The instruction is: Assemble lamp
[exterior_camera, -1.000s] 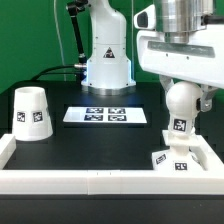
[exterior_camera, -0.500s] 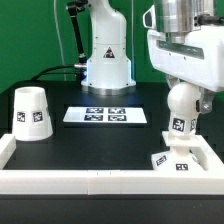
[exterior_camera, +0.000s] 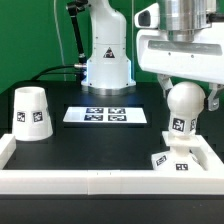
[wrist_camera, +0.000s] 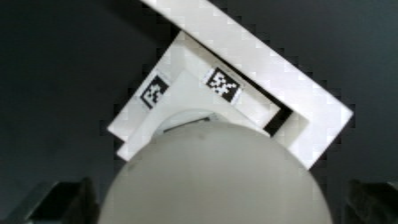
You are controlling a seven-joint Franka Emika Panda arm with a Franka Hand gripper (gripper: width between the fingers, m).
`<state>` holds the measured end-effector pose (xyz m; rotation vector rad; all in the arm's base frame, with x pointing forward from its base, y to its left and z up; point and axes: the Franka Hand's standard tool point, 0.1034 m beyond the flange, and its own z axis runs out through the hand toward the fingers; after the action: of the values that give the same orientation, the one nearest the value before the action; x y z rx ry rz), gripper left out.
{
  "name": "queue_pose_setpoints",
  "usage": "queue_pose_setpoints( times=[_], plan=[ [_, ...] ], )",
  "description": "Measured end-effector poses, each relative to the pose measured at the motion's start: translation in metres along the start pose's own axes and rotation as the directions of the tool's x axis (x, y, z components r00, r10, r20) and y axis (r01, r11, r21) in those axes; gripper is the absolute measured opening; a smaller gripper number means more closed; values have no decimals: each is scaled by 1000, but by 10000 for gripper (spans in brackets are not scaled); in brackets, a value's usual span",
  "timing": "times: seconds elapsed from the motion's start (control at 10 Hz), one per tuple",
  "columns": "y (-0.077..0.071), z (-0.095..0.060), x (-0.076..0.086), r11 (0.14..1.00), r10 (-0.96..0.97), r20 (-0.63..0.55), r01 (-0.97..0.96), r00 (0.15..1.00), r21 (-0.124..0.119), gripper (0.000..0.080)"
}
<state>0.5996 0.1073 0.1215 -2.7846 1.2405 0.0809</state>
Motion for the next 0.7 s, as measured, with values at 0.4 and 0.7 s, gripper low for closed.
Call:
queue_pose_setpoints(
  times=[0.4, 0.7],
  plan=[
    [4, 3, 1, 920, -392, -9, 391, 920, -19, 698],
    [5, 3, 2, 816, -578, -4, 578, 816, -21, 698]
  ],
)
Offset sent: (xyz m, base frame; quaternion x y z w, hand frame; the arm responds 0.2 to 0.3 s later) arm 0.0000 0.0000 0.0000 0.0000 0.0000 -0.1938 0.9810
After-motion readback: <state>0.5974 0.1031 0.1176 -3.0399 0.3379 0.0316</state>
